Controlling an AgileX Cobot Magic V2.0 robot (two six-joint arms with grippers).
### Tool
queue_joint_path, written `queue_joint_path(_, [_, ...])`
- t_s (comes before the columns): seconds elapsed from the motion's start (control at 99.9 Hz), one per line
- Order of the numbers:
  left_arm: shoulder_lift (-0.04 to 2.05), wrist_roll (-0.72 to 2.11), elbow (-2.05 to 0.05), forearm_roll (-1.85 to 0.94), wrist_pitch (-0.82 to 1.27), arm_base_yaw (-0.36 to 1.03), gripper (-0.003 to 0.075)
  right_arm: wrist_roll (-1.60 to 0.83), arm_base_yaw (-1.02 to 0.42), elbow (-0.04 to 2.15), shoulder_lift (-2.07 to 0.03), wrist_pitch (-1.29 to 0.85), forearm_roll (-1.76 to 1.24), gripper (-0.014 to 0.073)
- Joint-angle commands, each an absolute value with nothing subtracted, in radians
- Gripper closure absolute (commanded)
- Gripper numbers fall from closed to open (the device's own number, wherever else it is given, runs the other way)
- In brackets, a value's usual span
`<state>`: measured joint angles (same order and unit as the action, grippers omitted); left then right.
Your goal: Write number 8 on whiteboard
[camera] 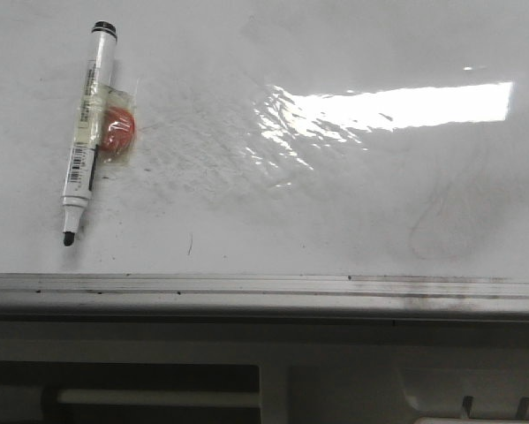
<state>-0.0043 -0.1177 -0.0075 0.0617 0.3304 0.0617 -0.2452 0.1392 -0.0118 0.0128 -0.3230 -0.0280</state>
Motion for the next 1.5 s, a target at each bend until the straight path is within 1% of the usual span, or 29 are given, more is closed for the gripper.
queue_joint_path(0.0, [-0.029,-0.128,0.033,0.063,0.283,0.059,0.0741,-0.247,0.144,-0.023,0.030,-0.297,-0.018,0.0658])
queue_joint_path(0.66, [-0.029,-0.128,0.033,0.063,0.283,0.059,0.0741,-0.247,0.144,-0.023,0.030,-0.297,-0.018,0.0658])
queue_joint_path(0.831, [-0.029,-0.128,0.033,0.063,0.283,0.059,0.0741,-0.249,0.144,-0.023,0.030,-0.220,-0.010,0.0658])
queue_joint_path(0.991, [-0.029,-0.128,0.033,0.059,0.262,0.059,0.0741,-0.249,0.144,-0.023,0.030,-0.081,-0.026,0.0658])
queue_joint_path(1.041, [-0.029,-0.130,0.033,-0.014,0.231,0.059,0.0741,-0.245,0.144,-0.023,0.030,-0.025,-0.090,0.0658])
queue_joint_path(1.061, [-0.029,-0.130,0.033,-0.066,0.219,0.059,0.0741,-0.242,0.144,-0.023,0.030,-0.006,-0.160,0.0658])
queue_joint_path(1.071, [-0.029,-0.130,0.033,-0.109,0.207,0.059,0.0741,-0.242,0.144,-0.023,0.030,0.000,-0.160,0.0658])
queue_joint_path(1.091, [-0.029,-0.130,0.033,-0.160,0.189,0.059,0.0741,-0.239,0.144,-0.023,0.030,0.016,-0.249,0.0658])
queue_joint_path(1.171, [-0.029,-0.130,0.033,-0.513,0.141,0.059,0.0741,-0.233,0.144,-0.023,0.030,0.023,-0.491,0.0658])
queue_joint_path(1.251, [-0.029,-0.130,0.033,-0.724,0.137,0.059,0.0741,-0.233,0.144,-0.023,0.030,0.020,-0.659,0.0658])
queue_joint_path(1.391, [-0.029,-0.130,0.033,-0.877,0.119,0.059,0.0741,-0.233,0.144,-0.013,0.030,0.023,-0.793,0.0658])
queue_joint_path(1.491, [-0.029,-0.116,0.015,-0.948,0.121,0.061,0.0741,-0.233,0.144,0.054,0.030,0.000,-0.800,0.0658])
